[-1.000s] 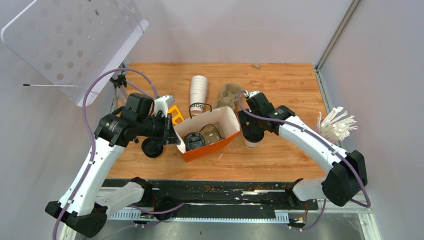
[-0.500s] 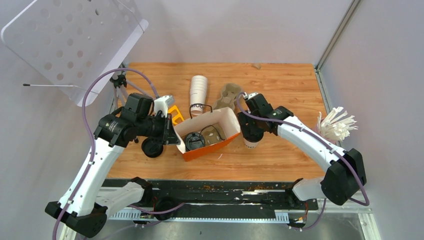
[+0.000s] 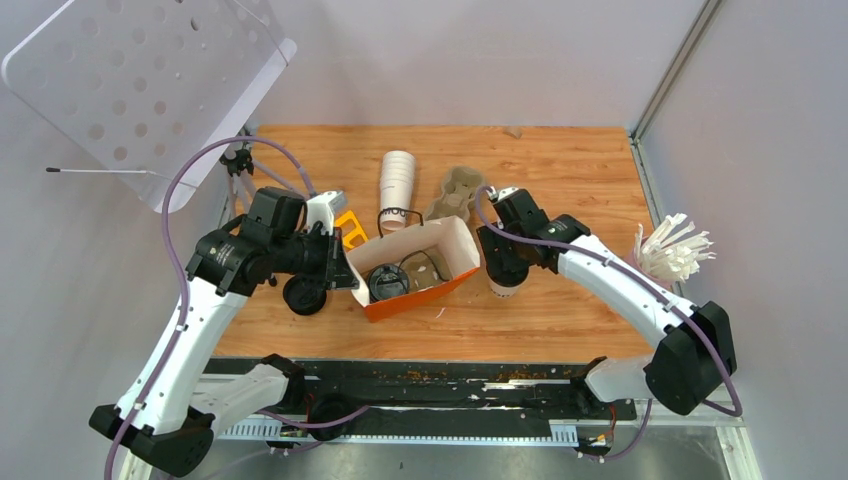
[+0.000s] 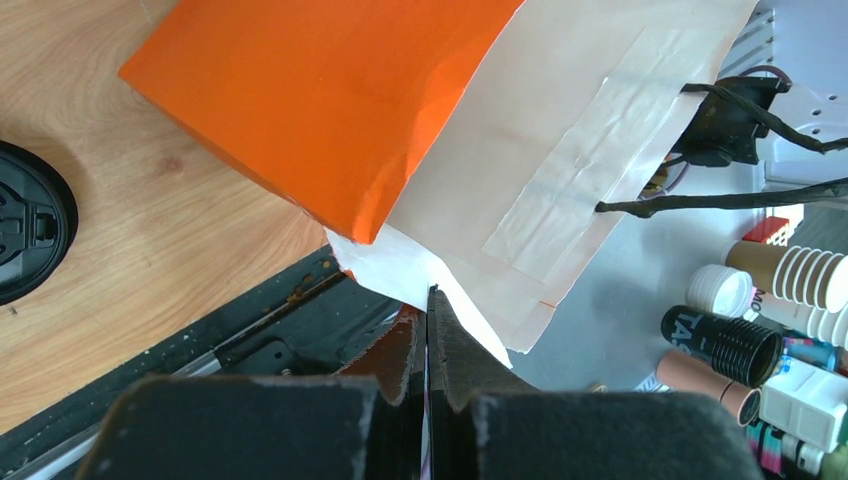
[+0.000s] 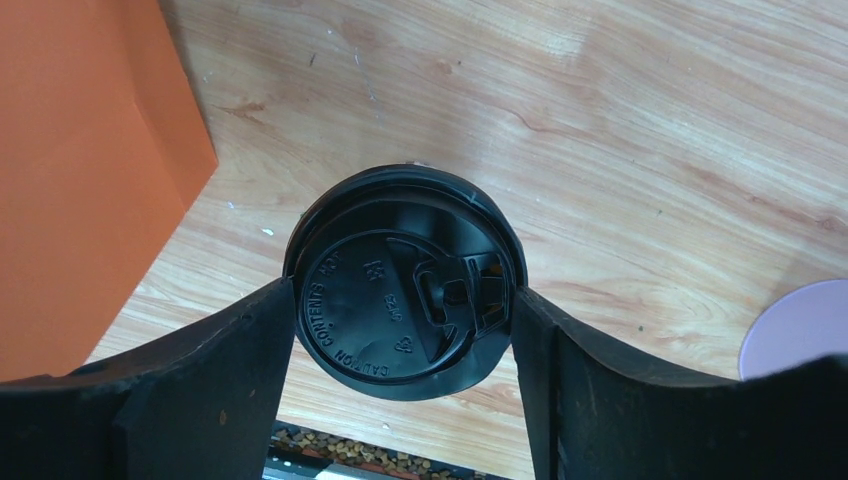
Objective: Pack the takeout coffee
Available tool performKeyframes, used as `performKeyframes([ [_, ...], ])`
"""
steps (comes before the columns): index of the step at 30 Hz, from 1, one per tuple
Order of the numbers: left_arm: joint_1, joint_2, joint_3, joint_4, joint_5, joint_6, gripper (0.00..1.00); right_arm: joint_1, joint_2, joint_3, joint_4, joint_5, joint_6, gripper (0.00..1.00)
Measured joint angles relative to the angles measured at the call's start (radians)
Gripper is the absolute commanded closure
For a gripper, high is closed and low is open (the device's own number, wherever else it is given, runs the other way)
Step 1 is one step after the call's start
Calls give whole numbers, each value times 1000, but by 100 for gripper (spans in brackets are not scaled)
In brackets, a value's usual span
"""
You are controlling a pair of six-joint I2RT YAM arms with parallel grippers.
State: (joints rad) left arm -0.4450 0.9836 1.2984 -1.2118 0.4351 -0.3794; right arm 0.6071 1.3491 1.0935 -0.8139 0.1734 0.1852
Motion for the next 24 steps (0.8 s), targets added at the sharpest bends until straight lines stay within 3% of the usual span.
performKeyframes([
  [8, 0, -4, 0, 0, -1, 0, 100, 0, -25, -8, -39, 0, -14, 33],
  [17, 0, -8, 0, 0, -1, -1, 100, 0, -31, -9, -60, -1, -26, 17],
  [24, 0, -12, 0, -1, -1, -2, 100, 0, -40, -21, -57, -3, -26, 14],
])
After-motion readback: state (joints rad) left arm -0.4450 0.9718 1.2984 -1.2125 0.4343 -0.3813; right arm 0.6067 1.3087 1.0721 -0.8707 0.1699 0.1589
